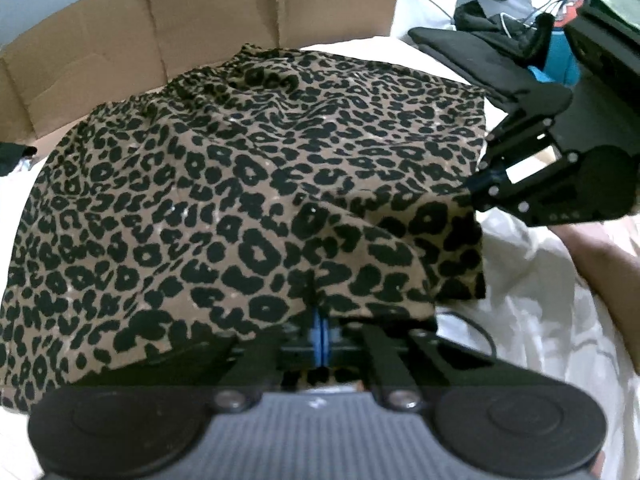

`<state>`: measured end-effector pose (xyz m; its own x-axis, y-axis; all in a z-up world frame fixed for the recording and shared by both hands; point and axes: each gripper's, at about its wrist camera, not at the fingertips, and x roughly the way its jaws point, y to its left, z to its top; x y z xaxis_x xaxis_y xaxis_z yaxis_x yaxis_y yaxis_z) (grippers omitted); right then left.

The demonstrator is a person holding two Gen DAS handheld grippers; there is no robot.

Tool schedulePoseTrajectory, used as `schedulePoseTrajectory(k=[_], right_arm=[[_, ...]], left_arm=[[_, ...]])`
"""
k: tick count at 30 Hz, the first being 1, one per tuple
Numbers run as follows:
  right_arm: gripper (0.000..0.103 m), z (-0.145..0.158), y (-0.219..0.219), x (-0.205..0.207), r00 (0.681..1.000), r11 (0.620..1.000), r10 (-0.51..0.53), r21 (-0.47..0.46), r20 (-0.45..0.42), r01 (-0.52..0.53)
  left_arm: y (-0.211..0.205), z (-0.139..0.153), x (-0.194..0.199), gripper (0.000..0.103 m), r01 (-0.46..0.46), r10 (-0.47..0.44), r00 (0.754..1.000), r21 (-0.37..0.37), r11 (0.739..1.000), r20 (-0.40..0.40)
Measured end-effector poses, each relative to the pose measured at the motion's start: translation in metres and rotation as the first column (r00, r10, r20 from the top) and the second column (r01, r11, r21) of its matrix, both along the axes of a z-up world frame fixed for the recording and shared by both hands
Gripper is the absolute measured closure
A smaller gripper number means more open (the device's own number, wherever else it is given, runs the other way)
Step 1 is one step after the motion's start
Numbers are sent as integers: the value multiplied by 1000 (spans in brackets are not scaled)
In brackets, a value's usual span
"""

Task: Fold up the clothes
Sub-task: 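Grasp the skirt hem with the left tool while the right tool grasps it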

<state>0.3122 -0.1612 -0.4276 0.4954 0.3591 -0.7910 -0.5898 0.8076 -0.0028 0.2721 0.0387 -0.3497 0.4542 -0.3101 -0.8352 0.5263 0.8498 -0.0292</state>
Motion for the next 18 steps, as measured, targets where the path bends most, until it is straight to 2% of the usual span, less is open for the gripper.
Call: schedulePoseTrajectory(k=[11,14,18], right_arm=[[103,-9,-1,-11,997,992,61,-112,-38,-65],[102,1,-9,-10,995,991,61,-112,-73,-69],[102,16,-18,-1,997,999,5,-35,-72,-7]], left_arm=[[0,-7,-20,100,103,-102,995,111,988,-16],[9,0,-21,94,101,-97,994,103,989,-49],[27,13,-22,90,69,-66,996,57,996,-63]])
